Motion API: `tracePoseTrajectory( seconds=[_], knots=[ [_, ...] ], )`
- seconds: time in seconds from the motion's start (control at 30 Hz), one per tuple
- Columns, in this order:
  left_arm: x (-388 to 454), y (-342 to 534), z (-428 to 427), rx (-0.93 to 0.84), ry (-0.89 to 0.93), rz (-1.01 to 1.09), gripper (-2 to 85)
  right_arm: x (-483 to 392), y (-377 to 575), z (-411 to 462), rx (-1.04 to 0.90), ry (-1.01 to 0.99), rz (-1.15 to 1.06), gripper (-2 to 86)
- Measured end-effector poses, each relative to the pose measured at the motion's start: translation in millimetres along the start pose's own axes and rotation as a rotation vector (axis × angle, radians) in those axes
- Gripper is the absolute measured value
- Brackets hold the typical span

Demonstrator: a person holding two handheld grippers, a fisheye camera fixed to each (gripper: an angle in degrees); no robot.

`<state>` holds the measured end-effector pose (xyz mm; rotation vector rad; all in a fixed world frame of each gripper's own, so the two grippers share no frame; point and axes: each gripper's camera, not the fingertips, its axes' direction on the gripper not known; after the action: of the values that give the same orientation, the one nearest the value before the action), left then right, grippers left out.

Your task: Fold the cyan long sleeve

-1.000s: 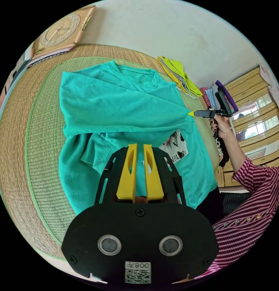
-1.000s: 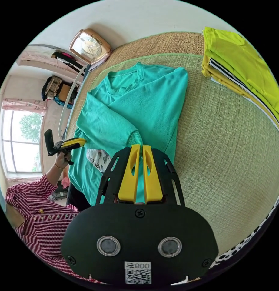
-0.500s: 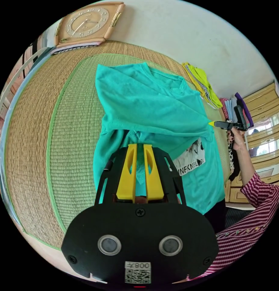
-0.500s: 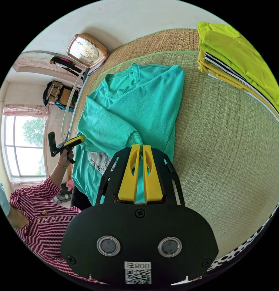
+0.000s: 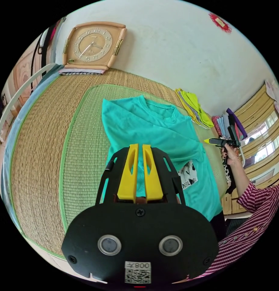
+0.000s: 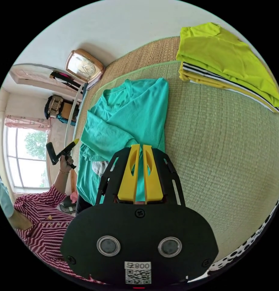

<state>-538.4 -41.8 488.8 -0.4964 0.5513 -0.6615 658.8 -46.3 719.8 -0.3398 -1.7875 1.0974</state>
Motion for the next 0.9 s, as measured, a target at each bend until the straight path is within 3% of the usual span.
tracePoseTrajectory(
  seconds=[0.13, 0.23, 0.67, 0.9],
  knots=[
    [-10, 6, 31, -0.125, -0.069, -0.047, 1.0, -38, 12, 36, -0.055, 0.068, -0.105, 0.3],
    [-12, 12, 30, -0.111, -0.042, -0.083, 0.5, -44, 17, 78, -0.159, 0.163, -0.119, 0.1],
    [2, 10, 37, -0.078, -0.176, 0.026, 0.2, -20, 17, 82, -0.047, 0.119, -0.035, 0.0],
    [1, 26, 7, 0.026, -0.106, -0.022, 0.2, -22, 31, 60, -0.004, 0.12, -0.024, 0.1]
  ],
)
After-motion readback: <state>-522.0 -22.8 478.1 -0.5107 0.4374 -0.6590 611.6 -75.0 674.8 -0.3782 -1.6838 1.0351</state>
